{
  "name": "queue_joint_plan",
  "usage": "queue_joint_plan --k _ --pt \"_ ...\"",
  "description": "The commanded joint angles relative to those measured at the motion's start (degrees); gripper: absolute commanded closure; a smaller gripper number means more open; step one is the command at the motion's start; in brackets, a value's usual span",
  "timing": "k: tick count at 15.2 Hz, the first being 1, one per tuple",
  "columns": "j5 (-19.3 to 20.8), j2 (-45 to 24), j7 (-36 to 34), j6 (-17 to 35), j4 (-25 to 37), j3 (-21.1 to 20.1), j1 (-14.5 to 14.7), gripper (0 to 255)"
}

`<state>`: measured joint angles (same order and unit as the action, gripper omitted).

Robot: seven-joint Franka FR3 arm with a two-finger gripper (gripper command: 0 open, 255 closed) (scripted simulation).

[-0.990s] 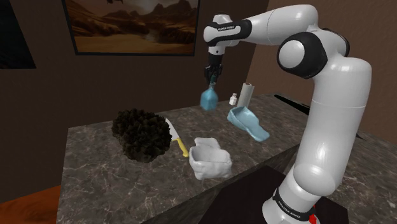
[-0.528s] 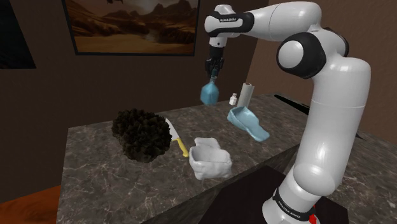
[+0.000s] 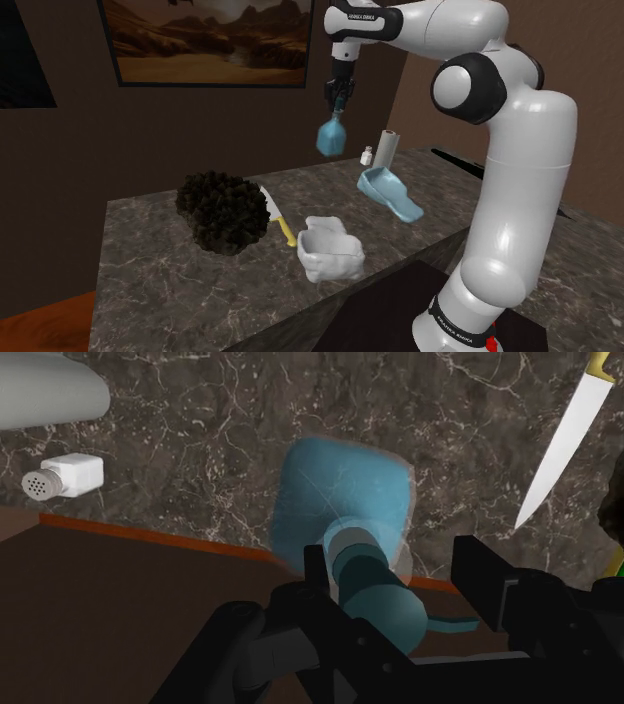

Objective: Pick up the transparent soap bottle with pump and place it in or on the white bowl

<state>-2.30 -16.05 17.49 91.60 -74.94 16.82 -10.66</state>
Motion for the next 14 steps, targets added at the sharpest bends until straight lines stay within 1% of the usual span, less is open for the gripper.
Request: queue_joint_plan --k 1,6,10,14 --pt "-0.2 -0.7 0.0 -2.0 2.7 0.0 -0.1 255" --pt "-0.7 -2.3 0.3 -6.3 8.6 0.1 -0.7 255" --pt "2.3 7.5 -3.7 -4.2 -3.1 -0.9 3.2 255" --pt "4.7 15.9 -8.0 -3.8 -11.8 -2.8 6.0 255"
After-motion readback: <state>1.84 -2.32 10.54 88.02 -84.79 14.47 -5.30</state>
